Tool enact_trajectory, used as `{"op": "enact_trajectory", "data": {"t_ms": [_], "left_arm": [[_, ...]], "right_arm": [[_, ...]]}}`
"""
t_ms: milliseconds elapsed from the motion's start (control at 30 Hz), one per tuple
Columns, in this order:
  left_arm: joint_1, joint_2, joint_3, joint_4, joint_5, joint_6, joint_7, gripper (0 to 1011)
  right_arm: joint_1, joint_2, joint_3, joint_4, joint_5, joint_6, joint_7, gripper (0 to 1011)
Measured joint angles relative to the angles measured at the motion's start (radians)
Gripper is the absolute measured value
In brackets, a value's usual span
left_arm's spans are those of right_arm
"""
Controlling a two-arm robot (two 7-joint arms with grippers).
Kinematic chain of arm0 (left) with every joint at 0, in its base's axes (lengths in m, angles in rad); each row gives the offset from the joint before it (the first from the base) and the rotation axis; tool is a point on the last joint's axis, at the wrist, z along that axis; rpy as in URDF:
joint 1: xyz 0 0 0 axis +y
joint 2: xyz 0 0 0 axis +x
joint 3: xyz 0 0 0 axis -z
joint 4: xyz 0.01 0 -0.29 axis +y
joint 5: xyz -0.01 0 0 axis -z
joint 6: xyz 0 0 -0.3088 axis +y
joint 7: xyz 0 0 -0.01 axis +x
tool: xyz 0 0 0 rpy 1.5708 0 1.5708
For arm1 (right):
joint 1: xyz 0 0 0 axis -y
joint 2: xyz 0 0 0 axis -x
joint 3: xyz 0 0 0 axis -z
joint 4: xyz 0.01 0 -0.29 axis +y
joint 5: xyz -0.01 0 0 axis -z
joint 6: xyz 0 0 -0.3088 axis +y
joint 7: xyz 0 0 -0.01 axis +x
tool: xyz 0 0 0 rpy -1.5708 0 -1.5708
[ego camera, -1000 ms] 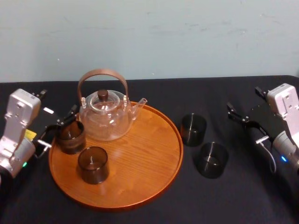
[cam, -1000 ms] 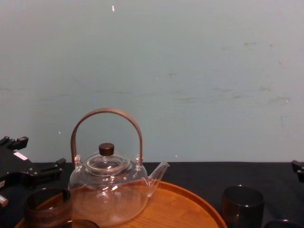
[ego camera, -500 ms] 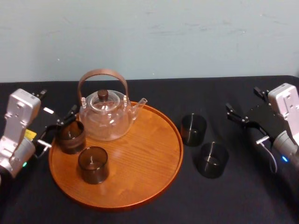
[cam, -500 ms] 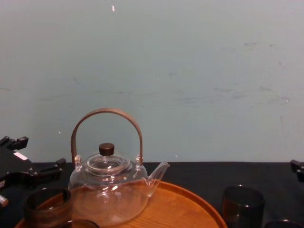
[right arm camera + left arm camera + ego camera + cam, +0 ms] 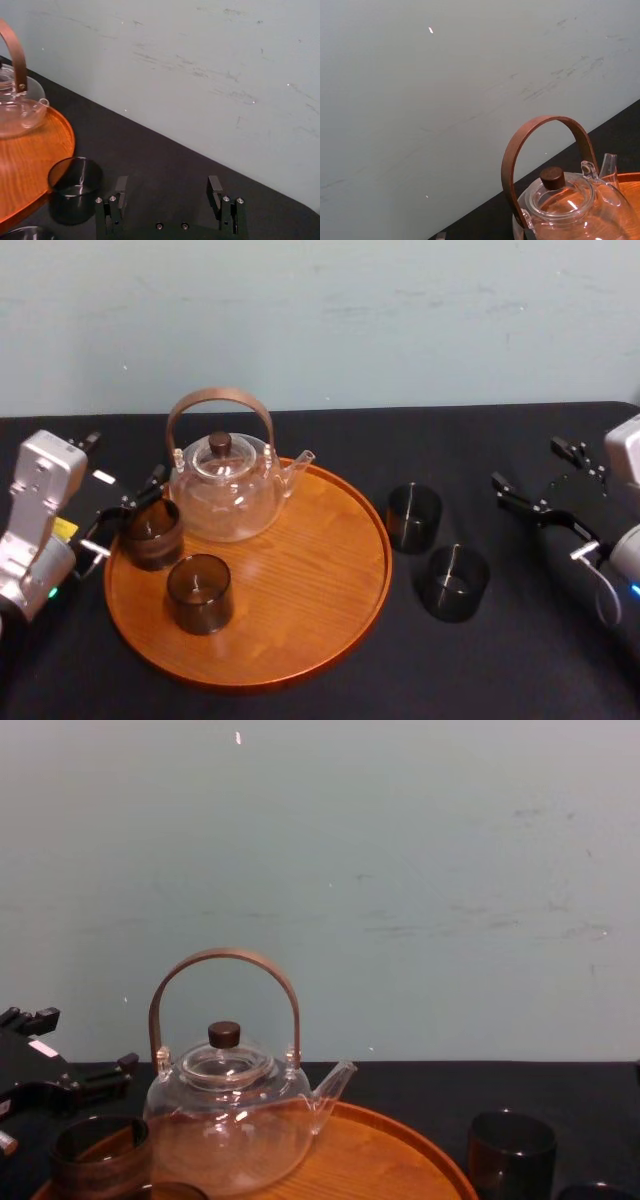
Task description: Pick up the glass from the table and place it on the tray.
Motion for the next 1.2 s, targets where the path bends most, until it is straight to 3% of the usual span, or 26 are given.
{"op": "enact_trajectory", "data": {"t_ms": [267, 567, 967, 1200], "left_arm": [[0.000, 0.000, 0.000, 0.000, 0.000, 0.000, 0.000, 1001], [0.000, 0.000, 0.000, 0.000, 0.000, 0.000, 0.000, 1001], [0.000, 0.000, 0.000, 0.000, 0.000, 0.000, 0.000, 1002], [0.000, 0.000, 0.000, 0.000, 0.000, 0.000, 0.000, 1001]], "right_arm": [[-0.088, 0.055, 0.054, -0.089, 0.059, 0.051, 0.059, 1002], [-0.170, 0.124, 0.103, -0.152, 0.099, 0.074, 0.151, 1002], [-0.224, 0.183, 0.128, -0.179, 0.112, 0.060, 0.287, 1002], [-0.233, 0.194, 0.127, -0.177, 0.108, 0.059, 0.353, 1002]]}}
